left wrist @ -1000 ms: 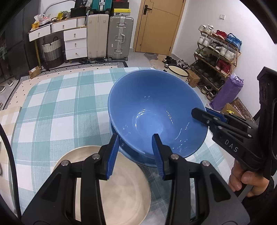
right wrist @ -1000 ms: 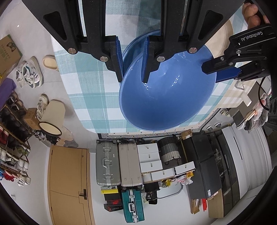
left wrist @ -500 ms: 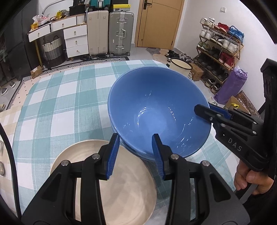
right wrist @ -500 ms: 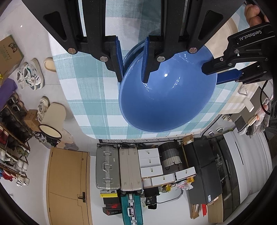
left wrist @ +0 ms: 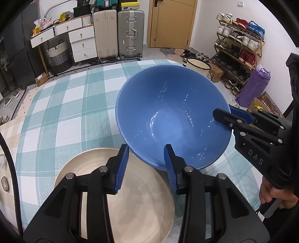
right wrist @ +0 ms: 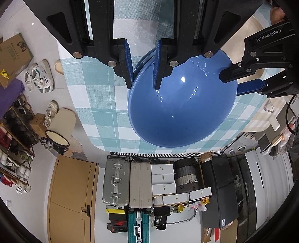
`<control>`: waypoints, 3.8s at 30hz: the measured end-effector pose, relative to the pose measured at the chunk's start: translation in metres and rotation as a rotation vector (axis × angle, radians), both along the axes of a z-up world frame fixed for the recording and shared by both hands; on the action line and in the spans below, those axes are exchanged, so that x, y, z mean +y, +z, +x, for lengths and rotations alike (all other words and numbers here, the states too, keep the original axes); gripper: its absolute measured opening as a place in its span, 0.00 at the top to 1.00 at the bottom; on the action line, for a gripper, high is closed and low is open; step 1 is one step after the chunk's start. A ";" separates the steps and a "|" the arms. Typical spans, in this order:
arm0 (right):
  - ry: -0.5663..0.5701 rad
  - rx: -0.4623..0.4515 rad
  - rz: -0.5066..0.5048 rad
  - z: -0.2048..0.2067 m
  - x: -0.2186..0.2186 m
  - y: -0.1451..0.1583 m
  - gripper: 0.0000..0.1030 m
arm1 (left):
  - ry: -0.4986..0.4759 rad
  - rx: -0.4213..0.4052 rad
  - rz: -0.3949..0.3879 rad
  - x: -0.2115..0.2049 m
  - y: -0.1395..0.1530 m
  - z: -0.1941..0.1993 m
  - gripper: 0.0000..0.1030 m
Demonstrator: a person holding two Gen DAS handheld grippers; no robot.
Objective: Organize plates and bowls
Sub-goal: 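Carry the gripped blue bowls toward the cream plate stack with both tools, then open both tools and release the nested blue bowls, then close both tools on the rim of the nested blue bowl stack, then carry the bowl stack over the cream plates with both tools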
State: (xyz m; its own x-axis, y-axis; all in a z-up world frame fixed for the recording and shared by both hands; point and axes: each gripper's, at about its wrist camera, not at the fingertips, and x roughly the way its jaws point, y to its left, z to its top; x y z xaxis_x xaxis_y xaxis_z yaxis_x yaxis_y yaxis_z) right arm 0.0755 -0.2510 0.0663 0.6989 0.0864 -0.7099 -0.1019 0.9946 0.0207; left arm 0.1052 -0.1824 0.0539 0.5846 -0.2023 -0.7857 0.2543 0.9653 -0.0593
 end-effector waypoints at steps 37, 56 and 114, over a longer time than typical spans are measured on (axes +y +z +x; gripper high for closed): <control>-0.048 0.003 0.084 0.000 -0.023 0.005 0.06 | 0.056 0.016 -0.094 0.037 0.002 0.021 0.15; -0.041 0.065 0.343 0.014 -0.046 -0.023 0.02 | 0.159 0.096 -0.278 0.061 -0.031 0.067 0.01; 0.061 -0.056 0.311 -0.038 -0.009 0.052 0.62 | 0.076 -0.083 -0.210 0.051 0.067 -0.024 0.75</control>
